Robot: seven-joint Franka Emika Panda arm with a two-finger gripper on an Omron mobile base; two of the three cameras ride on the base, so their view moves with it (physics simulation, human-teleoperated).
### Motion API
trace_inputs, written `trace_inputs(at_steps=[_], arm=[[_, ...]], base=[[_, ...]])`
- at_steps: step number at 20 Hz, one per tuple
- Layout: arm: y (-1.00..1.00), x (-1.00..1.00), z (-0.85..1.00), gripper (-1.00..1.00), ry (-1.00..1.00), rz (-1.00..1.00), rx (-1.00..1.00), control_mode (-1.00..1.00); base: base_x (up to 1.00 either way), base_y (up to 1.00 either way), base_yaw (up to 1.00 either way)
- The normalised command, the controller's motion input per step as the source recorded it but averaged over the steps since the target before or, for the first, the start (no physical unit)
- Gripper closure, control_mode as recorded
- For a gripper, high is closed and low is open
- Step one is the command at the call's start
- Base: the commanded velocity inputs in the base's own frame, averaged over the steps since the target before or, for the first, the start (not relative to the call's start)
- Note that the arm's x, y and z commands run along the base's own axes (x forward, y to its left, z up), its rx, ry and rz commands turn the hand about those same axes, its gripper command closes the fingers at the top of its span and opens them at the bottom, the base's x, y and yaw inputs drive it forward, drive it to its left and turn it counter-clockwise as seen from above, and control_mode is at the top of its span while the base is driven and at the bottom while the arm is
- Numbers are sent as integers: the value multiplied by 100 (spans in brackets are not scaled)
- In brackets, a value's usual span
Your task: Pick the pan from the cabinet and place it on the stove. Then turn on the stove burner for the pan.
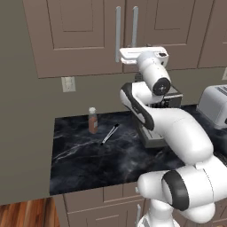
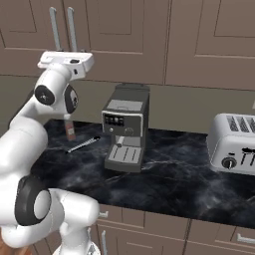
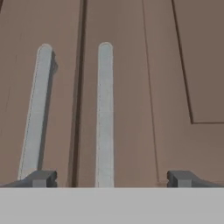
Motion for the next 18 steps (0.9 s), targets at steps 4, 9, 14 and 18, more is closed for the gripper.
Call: trace_inputs(at_steps=[4, 9, 14, 18], arm=[[5, 42, 8, -100, 0, 0, -1, -100], [6, 37, 5, -100, 0, 0, -2, -100], [9, 38, 1, -100, 0, 0, -2, -100], [23, 45, 0, 100, 4, 0, -5, -100]], base=[[0, 0, 0], [0, 0, 0], [0, 0, 0], [0, 0, 0]])
